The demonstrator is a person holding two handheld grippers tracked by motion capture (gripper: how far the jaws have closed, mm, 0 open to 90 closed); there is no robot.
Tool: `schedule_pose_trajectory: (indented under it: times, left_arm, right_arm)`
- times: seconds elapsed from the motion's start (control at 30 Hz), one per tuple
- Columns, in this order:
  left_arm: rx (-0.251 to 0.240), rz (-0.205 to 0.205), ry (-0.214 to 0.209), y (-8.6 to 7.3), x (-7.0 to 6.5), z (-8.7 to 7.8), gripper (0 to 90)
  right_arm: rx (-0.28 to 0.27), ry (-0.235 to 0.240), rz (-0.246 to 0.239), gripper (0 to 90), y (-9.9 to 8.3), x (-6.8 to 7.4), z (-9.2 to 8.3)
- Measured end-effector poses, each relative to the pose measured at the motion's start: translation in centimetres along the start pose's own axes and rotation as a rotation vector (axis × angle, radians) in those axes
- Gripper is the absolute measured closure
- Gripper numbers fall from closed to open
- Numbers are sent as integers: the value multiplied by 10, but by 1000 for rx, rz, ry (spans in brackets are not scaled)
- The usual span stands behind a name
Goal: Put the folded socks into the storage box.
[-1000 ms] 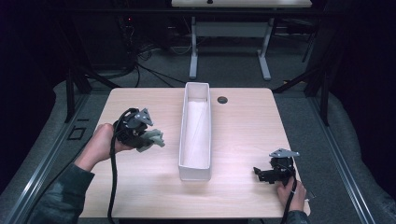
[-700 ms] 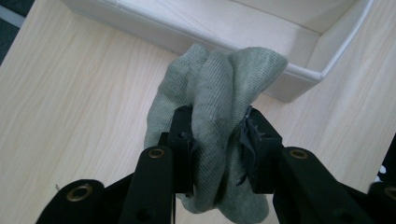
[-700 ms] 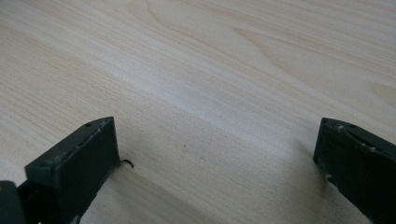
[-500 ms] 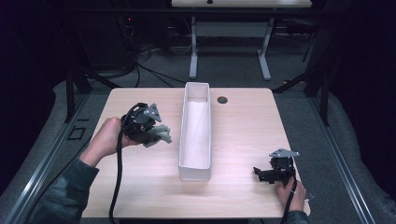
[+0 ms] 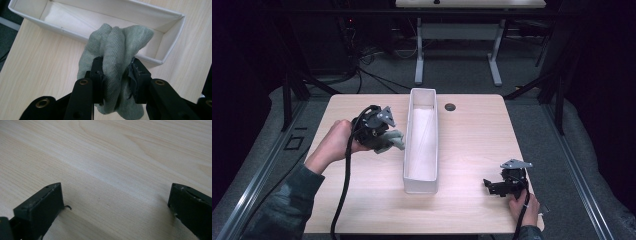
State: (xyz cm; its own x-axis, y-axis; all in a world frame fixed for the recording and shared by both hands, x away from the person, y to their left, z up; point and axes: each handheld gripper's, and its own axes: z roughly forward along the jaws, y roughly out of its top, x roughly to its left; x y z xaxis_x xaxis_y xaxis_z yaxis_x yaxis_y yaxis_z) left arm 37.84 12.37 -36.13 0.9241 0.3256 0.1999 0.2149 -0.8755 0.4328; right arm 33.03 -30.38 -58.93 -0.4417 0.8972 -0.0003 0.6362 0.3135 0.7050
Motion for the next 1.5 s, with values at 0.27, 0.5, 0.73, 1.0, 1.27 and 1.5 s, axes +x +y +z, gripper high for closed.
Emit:
schedule_pose_trajectory:
  times: [0.27, 0.5, 0.73, 1.0, 1.27, 1.5]
  left_arm:
    - [-4, 28, -16, 13, -4, 5, 685]
    - [-6, 49, -32, 24, -7, 11, 684]
    - [-10, 65, -61, 33, -12, 18, 680]
    - [-1, 88, -89, 43, -16, 29, 677]
    - [23, 96, -136, 50, -21, 47, 674]
    - [40, 98, -166, 52, -25, 59, 669]
  right_arm:
    - [-1, 0, 0, 0, 0, 0, 0]
    - [-1, 2, 0, 0, 0, 0, 0]
    - [-1, 0, 0, 0, 0, 0, 0]
    - [0, 0, 0, 0, 0, 0, 0]
    - [0, 0, 0, 0, 0, 0, 0]
    - [-1, 0, 0, 0, 0, 0, 0]
